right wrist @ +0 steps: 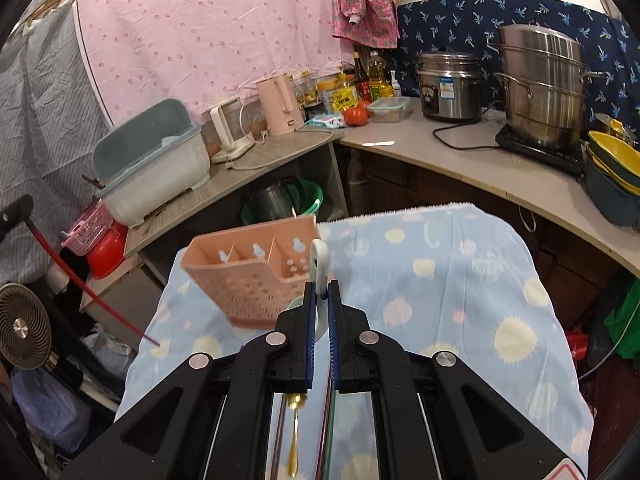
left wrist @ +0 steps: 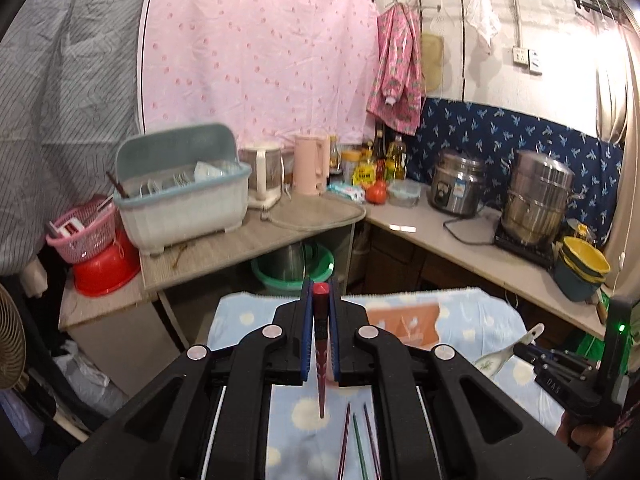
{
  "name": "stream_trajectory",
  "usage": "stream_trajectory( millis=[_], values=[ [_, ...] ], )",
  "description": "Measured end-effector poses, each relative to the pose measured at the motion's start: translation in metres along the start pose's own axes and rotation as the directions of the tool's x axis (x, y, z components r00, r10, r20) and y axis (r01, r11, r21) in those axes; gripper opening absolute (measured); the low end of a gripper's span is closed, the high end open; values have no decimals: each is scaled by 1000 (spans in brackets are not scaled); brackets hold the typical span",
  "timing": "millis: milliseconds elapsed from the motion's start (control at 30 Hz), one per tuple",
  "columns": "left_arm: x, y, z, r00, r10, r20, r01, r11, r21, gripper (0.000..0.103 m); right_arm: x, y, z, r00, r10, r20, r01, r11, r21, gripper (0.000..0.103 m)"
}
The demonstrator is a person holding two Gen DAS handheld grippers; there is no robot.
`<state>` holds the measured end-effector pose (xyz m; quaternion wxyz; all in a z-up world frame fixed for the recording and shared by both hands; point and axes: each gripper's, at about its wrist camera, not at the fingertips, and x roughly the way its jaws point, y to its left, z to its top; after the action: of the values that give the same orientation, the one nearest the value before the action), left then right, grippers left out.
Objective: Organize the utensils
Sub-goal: 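Lift the red chopstick with the left while the right lifts the spoon toward the pink holder, then open the left gripper over the pink holder while the right releases the spoon into it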
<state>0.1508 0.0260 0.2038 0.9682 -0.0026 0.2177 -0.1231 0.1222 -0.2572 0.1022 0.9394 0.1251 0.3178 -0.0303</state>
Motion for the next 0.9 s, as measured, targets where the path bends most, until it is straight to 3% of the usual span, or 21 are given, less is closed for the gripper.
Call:
stream_trajectory(
  millis=[200,467,600,900],
  values=[
    [24,-9,53,997,1,79,-1,1000,5,7,31,8,34,1000,6,3,-6,1000,-5,6],
    [59,-23,86,990,-15,140,16,1000,-2,7,72,20,54,1000,-3,0,3,1000,-4,6],
    [89,-27,76,995,-19,99,20,1000,-6,7,96,18,53,1000,-7,-28,7,1000,10,6],
    [142,-16,21,999,-7,-45,5,999,-45,7,139,17,37,994,-32,-107,32,999,-10,7]
  ],
)
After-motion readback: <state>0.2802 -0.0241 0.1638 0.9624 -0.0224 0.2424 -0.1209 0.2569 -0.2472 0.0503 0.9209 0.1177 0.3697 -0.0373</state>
